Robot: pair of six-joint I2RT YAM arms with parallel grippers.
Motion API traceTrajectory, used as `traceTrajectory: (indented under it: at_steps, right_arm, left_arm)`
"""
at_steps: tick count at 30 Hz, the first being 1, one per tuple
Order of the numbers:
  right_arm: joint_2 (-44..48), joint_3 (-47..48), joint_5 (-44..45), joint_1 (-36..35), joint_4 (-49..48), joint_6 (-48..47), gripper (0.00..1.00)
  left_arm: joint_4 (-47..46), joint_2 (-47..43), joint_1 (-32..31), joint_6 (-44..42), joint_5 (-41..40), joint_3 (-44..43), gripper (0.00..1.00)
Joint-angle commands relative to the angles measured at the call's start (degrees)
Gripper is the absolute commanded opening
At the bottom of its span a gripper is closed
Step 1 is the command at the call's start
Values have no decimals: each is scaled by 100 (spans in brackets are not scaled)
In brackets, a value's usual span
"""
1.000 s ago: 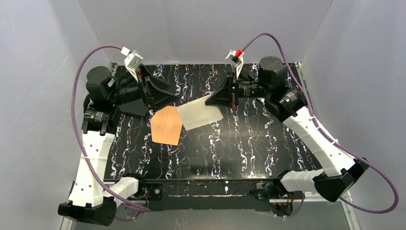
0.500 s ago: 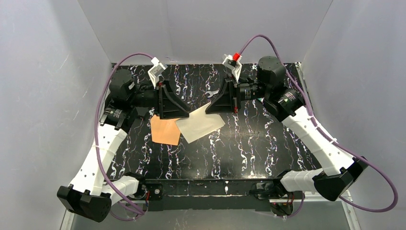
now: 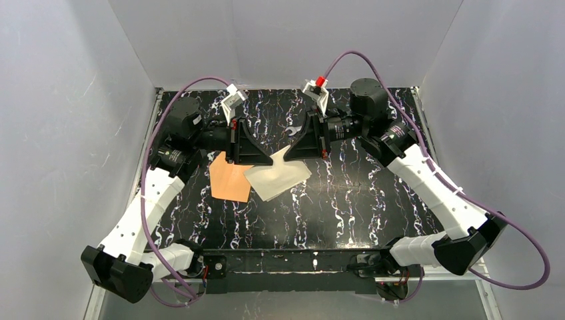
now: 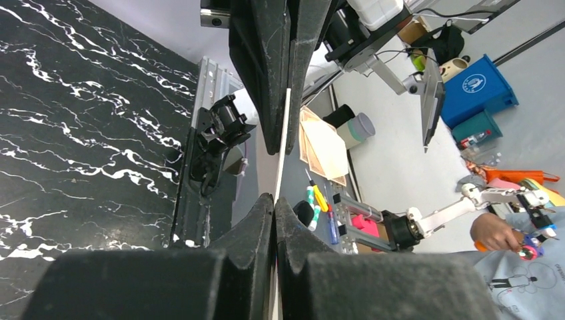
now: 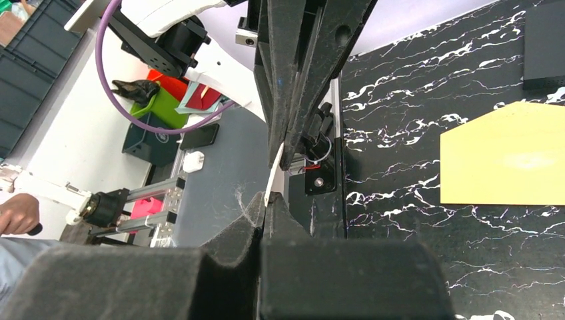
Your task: Place the letter into the envelope and seal it
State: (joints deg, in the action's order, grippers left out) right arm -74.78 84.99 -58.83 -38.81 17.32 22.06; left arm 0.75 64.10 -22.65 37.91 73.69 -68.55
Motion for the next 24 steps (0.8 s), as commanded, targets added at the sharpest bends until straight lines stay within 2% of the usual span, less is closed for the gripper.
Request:
traceTrajectory:
  at_steps: [1,3,4,6,7,8,9,11,14,18,20,24]
  right_arm:
    - [104,371,-25,-24,-165,90,1]
    - [168,274,-6,-30,-607,381,1]
    - [227,187,80,-27,-857,589,11]
    - [394,-37,541,-30,-1253,888,54]
    - [534,-232,962,-30,-1435,982,71]
    - [679,-451,1403,-30,-1629,1107,80]
    - [857,-730,1830,-30,-1952,1249,86]
    - [1272,-1233,3015,-30,-2295,1577,92]
    - [1810,-2158,4113,-22,-3285,2535,93]
    - [2333,-3155,5360,-39,-4173,3536,94]
    - [2306,-3199,5361,-37,-4505,3766,94]
    - [1801,-2711,4660,-60,-4888,3946,94]
  left_arm:
    - [319,-87,-17,-326,15,-82,0]
    - [312,-92,-19,-348,-18,-108,0]
    - [311,-110,-17,-344,-108,-118,0]
    - [399,-183,-15,-423,-423,-161,0]
    - [433,-213,-18,-432,-652,-181,0]
    - [453,-240,-16,-404,-897,-213,0]
    - [331,-257,-13,-274,-1225,-217,0]
    - [-5,-287,-13,149,-1678,-167,0]
    - [-779,-367,-28,1046,-2177,-50,0]
    - [-1054,-450,-29,1474,-2629,-146,0]
    - [-1060,-527,-29,1685,-3062,-195,0]
    - [-1105,-526,-33,2410,-4047,-163,0]
